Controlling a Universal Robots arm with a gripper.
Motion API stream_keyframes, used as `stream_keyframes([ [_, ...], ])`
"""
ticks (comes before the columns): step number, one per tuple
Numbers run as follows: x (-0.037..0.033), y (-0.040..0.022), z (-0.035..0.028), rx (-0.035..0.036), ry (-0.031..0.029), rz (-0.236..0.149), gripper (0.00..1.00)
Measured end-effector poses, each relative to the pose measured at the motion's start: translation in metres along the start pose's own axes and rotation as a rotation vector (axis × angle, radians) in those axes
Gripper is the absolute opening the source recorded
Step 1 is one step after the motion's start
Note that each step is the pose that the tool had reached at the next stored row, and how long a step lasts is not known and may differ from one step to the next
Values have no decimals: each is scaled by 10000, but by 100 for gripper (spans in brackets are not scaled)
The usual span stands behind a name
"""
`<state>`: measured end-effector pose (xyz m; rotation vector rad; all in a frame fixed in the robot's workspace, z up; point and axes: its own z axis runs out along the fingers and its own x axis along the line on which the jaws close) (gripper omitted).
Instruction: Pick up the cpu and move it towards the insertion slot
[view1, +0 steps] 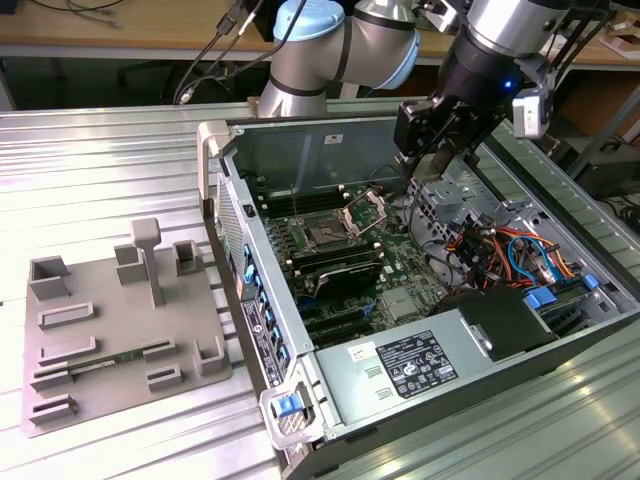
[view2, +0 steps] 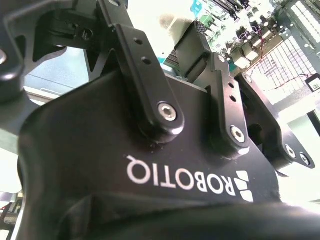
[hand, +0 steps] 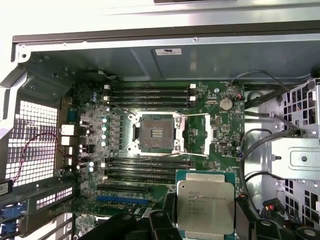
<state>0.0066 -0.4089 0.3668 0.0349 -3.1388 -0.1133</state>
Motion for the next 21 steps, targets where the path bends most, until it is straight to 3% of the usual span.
stream_keyframes([
  [21,0,-7,98,0,0,0,55],
])
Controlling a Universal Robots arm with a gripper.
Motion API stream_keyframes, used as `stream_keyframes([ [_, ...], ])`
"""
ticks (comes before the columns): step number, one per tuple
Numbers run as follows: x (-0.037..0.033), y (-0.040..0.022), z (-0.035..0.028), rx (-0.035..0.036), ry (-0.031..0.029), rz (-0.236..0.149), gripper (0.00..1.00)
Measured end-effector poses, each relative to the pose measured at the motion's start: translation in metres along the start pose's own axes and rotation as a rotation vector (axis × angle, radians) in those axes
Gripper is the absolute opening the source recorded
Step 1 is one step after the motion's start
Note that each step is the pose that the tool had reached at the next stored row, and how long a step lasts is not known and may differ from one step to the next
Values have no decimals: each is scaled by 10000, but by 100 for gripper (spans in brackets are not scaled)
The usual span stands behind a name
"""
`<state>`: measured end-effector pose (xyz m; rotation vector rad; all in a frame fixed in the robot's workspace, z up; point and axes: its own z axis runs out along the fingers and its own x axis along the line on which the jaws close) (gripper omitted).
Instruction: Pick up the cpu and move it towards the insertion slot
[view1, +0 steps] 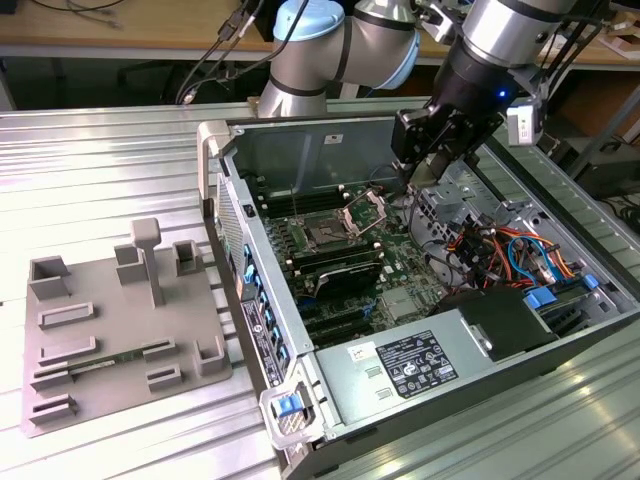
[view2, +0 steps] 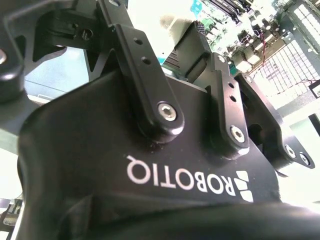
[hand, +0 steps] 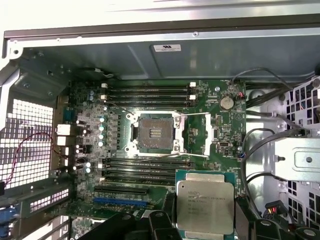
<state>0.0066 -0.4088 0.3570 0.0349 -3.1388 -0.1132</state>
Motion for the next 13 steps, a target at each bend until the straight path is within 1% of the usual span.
stream_keyframes([
  [13,0,-4,61,0,0,0,55],
])
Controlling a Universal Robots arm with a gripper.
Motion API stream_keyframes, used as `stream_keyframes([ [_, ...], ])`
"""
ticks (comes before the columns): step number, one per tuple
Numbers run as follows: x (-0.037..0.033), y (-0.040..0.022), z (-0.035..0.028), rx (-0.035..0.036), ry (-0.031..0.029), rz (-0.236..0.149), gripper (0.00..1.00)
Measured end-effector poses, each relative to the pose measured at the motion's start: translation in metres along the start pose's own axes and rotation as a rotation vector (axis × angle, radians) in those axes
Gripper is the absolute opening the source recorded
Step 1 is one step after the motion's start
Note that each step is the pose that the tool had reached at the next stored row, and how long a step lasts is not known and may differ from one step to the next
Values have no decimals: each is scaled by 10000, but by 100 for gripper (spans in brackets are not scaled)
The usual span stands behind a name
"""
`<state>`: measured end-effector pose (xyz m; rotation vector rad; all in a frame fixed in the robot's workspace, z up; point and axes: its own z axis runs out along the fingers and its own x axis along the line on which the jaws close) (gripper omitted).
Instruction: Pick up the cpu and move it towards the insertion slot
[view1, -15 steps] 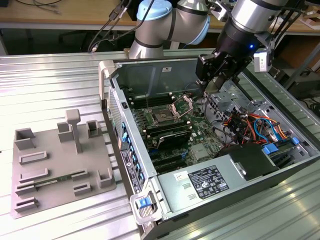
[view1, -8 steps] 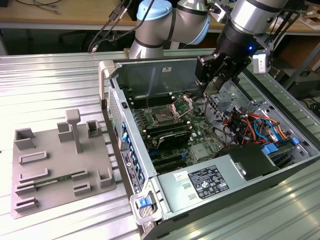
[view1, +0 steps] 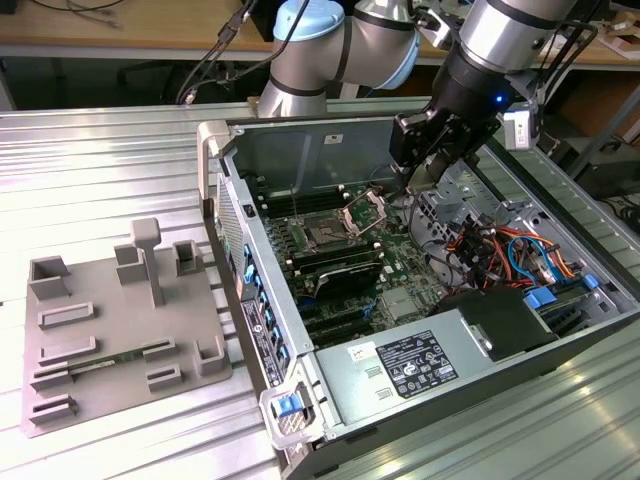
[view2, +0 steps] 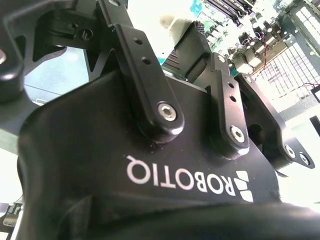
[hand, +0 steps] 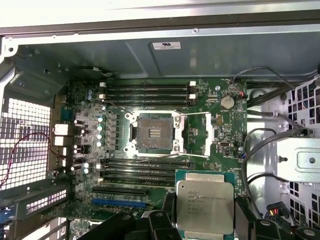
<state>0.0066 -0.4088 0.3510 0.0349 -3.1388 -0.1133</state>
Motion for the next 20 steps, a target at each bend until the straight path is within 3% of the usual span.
stream_keyframes([
  [20,50,10,119,0,0,0,55],
])
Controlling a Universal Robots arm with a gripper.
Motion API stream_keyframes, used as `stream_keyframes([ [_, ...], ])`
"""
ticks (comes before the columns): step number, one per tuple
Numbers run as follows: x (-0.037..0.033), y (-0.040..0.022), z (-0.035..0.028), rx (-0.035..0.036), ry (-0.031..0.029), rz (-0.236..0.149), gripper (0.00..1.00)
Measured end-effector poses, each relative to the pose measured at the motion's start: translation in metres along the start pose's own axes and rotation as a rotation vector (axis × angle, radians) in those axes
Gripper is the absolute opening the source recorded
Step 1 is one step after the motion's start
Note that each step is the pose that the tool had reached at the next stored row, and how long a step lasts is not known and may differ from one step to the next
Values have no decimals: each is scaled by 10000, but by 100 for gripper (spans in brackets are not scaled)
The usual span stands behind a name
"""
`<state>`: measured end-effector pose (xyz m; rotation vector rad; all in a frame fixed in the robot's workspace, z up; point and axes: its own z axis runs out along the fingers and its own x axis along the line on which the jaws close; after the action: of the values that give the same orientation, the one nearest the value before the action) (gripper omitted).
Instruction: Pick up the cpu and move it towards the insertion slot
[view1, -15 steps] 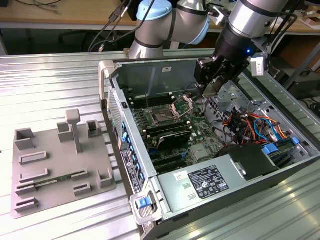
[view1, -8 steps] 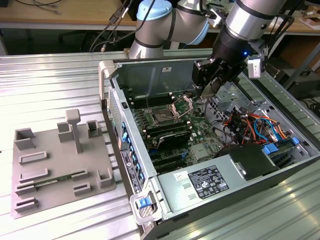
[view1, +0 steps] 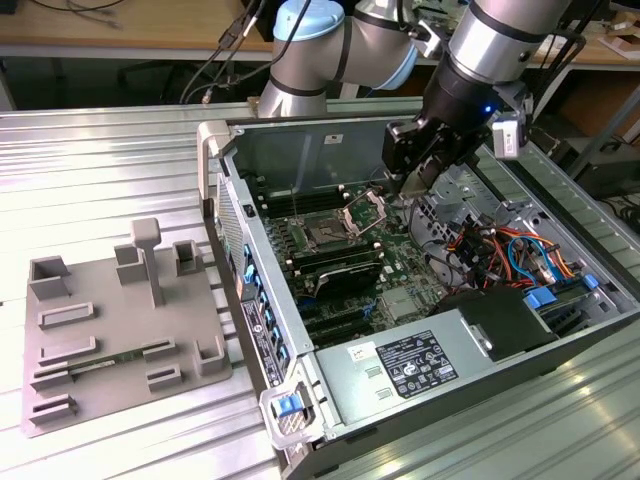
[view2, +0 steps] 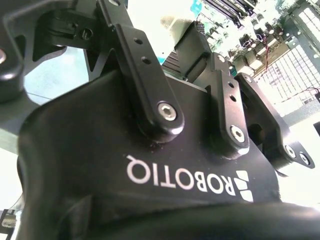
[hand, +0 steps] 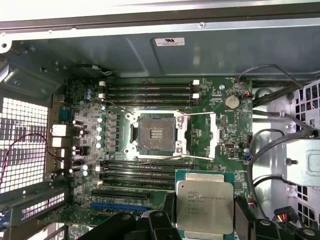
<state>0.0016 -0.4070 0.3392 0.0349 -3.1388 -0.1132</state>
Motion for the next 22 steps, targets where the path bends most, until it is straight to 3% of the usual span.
stream_keyframes([
  [22,13,9,102,0,0,0,55],
])
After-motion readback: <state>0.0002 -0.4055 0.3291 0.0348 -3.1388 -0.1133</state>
